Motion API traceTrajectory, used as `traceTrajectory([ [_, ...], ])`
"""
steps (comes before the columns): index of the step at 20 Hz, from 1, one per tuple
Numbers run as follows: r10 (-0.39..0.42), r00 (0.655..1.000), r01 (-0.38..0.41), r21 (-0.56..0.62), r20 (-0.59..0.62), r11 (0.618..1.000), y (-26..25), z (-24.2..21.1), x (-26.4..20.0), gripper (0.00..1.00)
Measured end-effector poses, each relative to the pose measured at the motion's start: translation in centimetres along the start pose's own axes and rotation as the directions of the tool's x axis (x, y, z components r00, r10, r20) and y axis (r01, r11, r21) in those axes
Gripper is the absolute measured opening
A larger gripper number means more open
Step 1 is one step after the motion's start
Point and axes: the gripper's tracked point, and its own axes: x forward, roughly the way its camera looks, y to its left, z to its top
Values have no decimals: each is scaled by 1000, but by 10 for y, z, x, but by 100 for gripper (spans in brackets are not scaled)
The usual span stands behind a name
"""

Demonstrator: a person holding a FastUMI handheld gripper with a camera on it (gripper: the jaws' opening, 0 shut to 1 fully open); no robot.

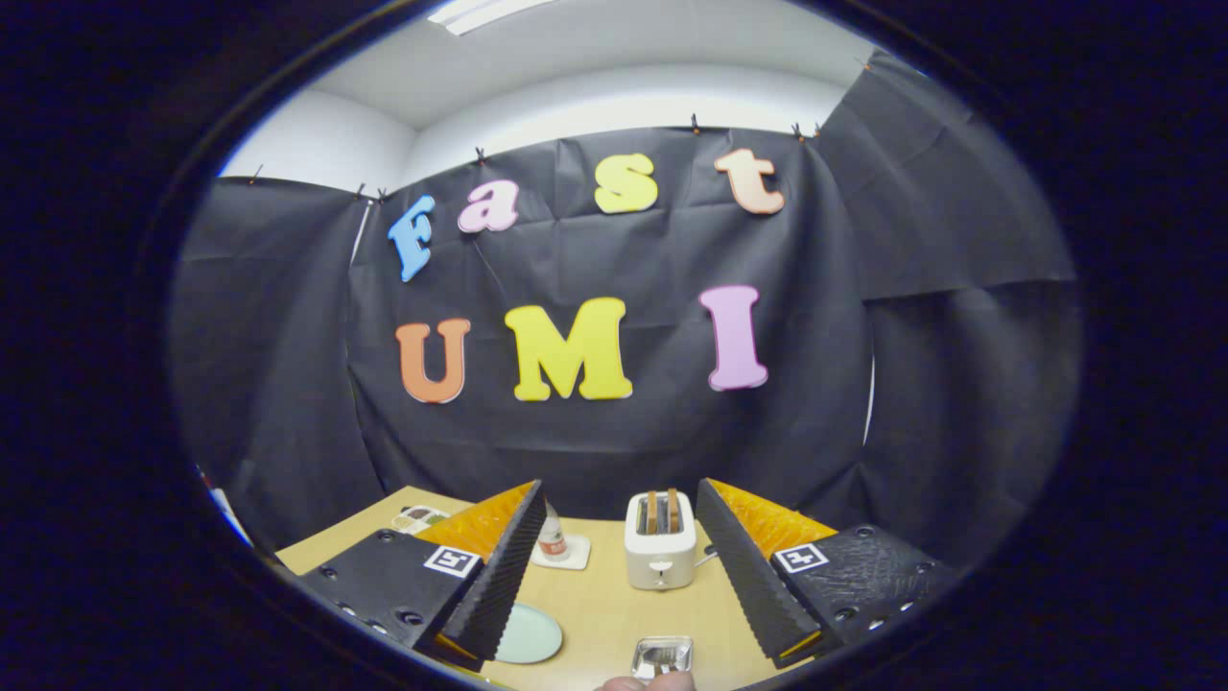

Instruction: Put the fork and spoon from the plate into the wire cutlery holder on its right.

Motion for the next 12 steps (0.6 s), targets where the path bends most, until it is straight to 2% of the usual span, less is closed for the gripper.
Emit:
traceTrajectory([
  [4,-12,996,13,-12,86,1000,7,12,-22,95],
  [12,-39,996,37,28,83,999,-7,18,-27,95],
])
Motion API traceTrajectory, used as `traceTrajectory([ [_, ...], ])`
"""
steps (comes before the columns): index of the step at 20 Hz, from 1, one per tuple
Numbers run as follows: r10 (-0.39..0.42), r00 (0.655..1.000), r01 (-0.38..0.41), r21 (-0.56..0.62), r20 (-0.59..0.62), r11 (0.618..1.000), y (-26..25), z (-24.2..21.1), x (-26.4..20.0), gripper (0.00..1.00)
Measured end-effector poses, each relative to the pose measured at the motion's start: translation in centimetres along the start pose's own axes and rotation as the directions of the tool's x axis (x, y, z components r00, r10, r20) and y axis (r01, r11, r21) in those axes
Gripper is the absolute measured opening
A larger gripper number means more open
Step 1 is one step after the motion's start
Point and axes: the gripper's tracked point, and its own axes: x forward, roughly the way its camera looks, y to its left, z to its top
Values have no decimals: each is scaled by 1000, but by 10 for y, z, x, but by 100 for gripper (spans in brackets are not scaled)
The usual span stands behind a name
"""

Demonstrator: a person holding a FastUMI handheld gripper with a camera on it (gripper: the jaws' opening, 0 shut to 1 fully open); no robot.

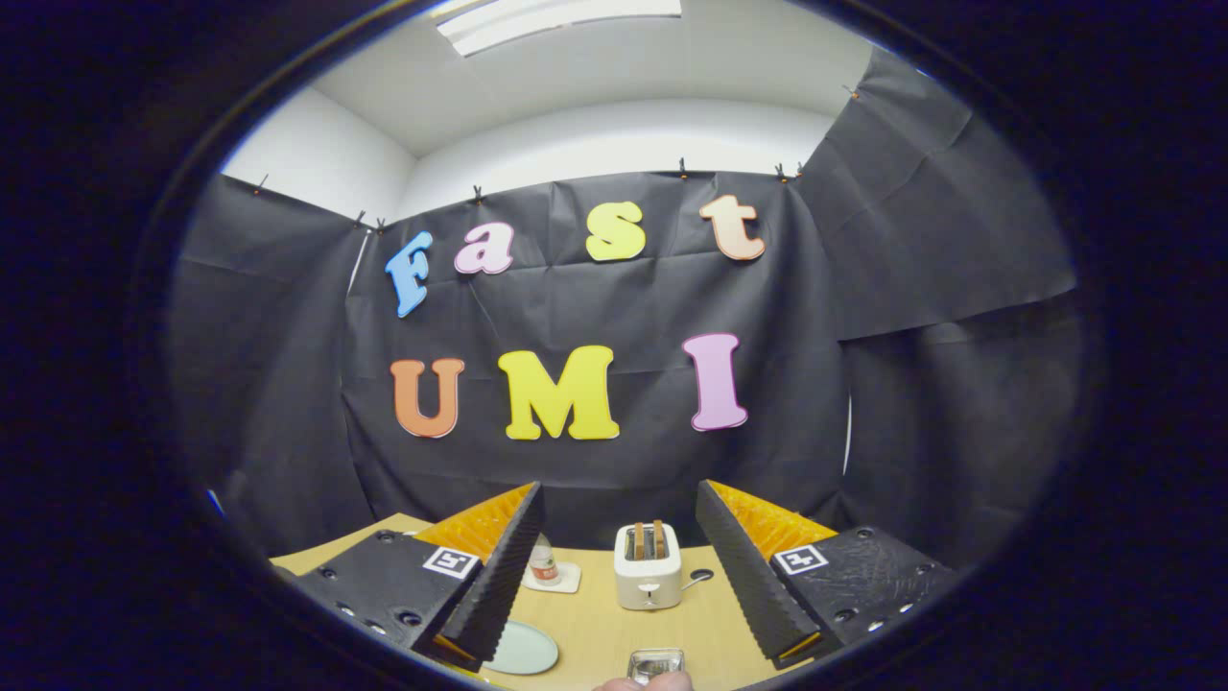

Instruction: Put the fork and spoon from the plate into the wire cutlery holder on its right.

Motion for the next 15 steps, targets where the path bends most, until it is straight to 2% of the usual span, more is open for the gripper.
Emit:
traceTrajectory([
  [15,-36,999,36,52,0,998,-9,15,-3,96],
])
